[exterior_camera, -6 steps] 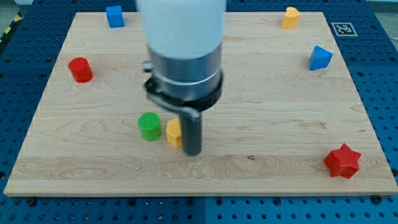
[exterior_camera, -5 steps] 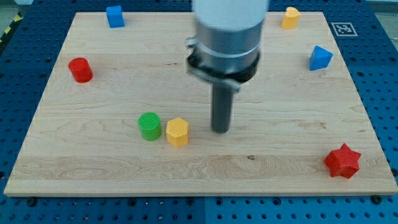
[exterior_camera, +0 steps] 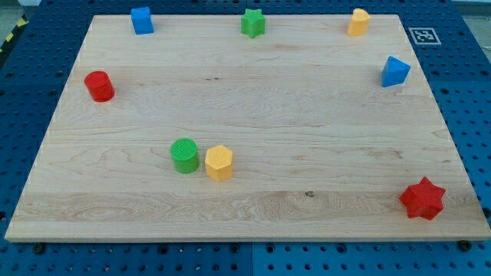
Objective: Slide the red star to the center
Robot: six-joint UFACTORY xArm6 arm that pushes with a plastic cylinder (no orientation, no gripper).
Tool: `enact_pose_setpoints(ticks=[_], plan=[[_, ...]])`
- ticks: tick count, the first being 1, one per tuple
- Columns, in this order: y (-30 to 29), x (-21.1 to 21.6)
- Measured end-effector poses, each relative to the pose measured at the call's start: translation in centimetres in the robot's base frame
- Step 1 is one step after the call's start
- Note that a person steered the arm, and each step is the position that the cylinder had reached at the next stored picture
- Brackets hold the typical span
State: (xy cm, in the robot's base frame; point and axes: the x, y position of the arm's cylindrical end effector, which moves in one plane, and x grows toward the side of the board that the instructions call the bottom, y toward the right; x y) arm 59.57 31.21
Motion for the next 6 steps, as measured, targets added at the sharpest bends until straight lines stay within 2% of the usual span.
enact_pose_setpoints(ticks=[1,2,3,4,6], plan=[[-6.8,0.8],[-8.4,0.9],[-8.5,-2.2],[-10.3,-3.1],[-11.9,-2.1]])
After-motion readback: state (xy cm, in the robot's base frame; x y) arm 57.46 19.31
